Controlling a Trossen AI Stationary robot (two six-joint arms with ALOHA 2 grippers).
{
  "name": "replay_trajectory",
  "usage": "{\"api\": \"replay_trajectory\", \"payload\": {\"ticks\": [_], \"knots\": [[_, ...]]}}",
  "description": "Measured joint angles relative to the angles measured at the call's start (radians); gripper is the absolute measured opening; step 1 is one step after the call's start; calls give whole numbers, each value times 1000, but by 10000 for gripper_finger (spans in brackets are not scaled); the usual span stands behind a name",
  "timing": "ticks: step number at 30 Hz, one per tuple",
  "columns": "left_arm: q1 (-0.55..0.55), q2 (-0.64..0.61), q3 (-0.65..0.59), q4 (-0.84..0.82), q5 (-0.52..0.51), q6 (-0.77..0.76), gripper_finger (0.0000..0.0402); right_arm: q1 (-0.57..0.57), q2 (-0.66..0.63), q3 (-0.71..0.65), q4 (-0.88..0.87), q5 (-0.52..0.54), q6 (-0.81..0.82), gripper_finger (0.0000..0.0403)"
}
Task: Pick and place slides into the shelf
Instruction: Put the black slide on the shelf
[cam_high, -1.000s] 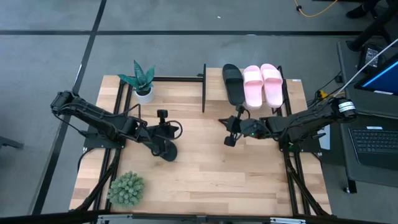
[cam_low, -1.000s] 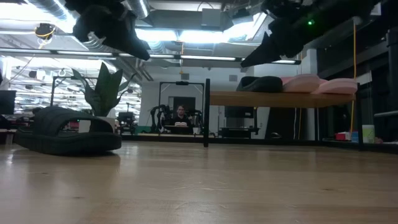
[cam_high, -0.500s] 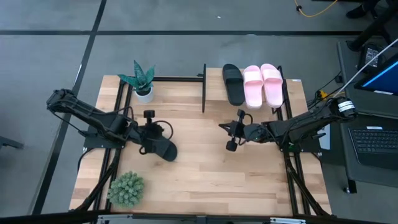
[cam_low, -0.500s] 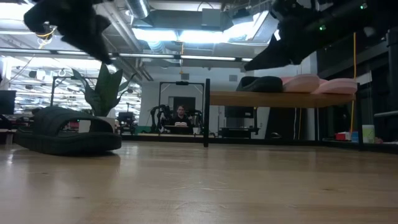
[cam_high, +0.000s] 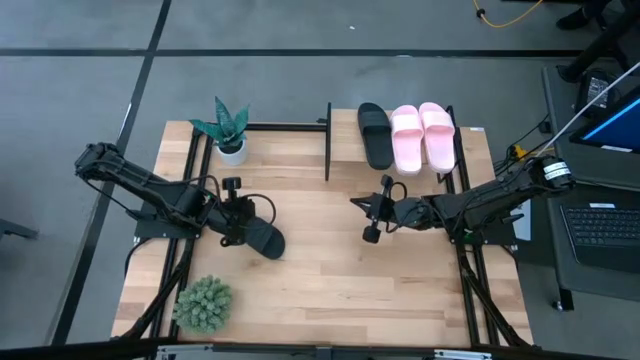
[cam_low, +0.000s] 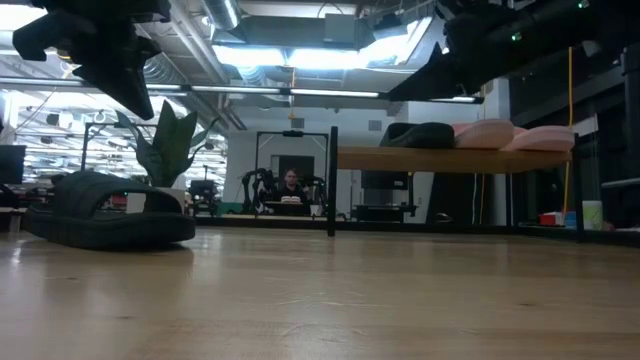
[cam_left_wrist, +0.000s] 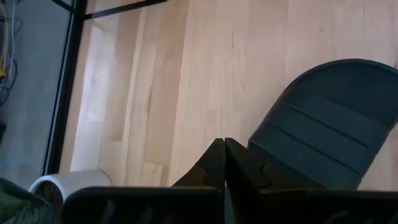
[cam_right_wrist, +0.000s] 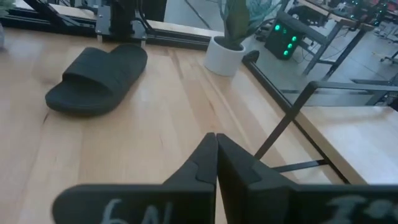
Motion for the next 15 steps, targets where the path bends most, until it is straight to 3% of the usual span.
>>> {"api": "replay_trajectory", "payload": {"ticks": [8, 15], "knots": [[0, 0, 0, 1, 27, -12, 5, 0, 0, 0, 0, 0, 3, 9], [0, 0, 0, 0, 27, 5, 47, 0, 0, 0, 1, 0, 1, 9]]}}
